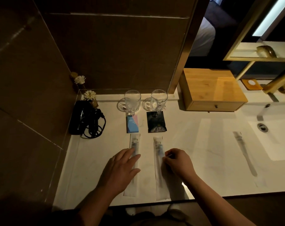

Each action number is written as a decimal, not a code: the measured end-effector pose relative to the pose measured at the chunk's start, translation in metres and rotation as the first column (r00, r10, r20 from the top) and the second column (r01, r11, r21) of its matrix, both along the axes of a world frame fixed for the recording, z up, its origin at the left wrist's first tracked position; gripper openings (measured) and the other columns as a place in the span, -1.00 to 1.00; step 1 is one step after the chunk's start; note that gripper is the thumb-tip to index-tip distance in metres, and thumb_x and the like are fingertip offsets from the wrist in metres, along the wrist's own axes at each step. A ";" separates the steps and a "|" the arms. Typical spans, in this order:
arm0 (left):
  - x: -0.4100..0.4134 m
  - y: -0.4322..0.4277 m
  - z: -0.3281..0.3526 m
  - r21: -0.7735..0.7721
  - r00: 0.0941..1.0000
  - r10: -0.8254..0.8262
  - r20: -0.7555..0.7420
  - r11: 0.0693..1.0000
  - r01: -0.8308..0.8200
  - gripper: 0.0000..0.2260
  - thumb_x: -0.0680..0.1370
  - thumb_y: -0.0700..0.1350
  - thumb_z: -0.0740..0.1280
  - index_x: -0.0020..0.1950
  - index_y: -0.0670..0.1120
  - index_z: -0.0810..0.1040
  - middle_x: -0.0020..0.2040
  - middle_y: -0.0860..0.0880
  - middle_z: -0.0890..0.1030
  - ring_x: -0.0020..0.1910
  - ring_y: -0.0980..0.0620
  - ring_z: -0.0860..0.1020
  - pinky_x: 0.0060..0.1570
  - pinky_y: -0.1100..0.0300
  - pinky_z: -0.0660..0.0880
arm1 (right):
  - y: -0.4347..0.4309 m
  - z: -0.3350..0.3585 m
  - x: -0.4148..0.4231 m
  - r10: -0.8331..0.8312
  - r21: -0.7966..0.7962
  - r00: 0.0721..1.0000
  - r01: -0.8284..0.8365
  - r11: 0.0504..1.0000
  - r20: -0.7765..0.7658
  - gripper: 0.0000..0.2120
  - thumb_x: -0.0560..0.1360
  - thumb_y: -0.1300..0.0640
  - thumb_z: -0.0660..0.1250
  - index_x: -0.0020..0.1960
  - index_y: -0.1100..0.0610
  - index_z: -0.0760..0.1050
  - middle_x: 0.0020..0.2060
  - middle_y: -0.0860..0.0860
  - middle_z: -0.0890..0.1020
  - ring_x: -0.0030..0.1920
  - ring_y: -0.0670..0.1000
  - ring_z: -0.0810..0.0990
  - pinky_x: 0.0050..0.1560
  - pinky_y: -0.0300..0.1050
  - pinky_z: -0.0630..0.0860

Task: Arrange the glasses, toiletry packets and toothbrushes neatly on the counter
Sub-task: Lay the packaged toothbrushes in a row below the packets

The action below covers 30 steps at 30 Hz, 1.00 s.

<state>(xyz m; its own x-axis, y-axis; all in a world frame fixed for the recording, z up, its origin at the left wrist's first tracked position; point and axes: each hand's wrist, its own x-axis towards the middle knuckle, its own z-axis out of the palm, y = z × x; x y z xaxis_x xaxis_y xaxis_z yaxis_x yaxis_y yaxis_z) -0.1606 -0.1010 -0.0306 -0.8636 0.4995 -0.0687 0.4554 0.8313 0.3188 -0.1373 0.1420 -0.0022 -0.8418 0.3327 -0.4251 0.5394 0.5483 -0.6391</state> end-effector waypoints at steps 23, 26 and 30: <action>0.010 -0.003 -0.009 -0.170 1.000 -0.017 -0.006 0.985 0.016 -0.51 0.55 0.26 0.06 0.43 0.13 0.38 0.47 0.01 0.45 0.38 -0.04 0.45 0.10 -0.01 0.49 | -0.027 0.007 0.014 0.159 0.222 0.950 -0.099 0.970 -0.269 -0.84 0.53 0.03 0.38 0.07 0.04 0.63 -0.09 -0.05 0.62 -0.17 -0.07 0.57 -0.22 -0.38 0.41; 0.011 -0.004 -0.008 -0.166 1.000 -0.022 -0.009 0.986 0.020 -0.51 0.55 0.25 0.06 0.42 0.12 0.39 0.46 0.00 0.46 0.38 -0.04 0.46 0.09 0.00 0.49 | -0.024 0.000 0.017 0.195 0.315 0.948 -0.111 0.943 -0.252 -0.77 0.53 0.07 0.38 0.18 0.02 0.59 0.01 -0.04 0.57 -0.15 -0.03 0.58 -0.21 -0.26 0.54; 0.012 -0.003 -0.007 -0.171 1.000 -0.021 -0.007 0.985 0.020 -0.52 0.56 0.25 0.06 0.42 0.11 0.40 0.44 -0.01 0.49 0.36 -0.05 0.47 0.07 0.00 0.50 | -0.027 0.001 0.014 0.230 0.350 0.959 -0.162 0.923 -0.165 -0.78 0.56 0.14 0.31 0.17 0.04 0.60 -0.04 0.02 0.63 -0.15 0.05 0.60 -0.20 -0.19 0.50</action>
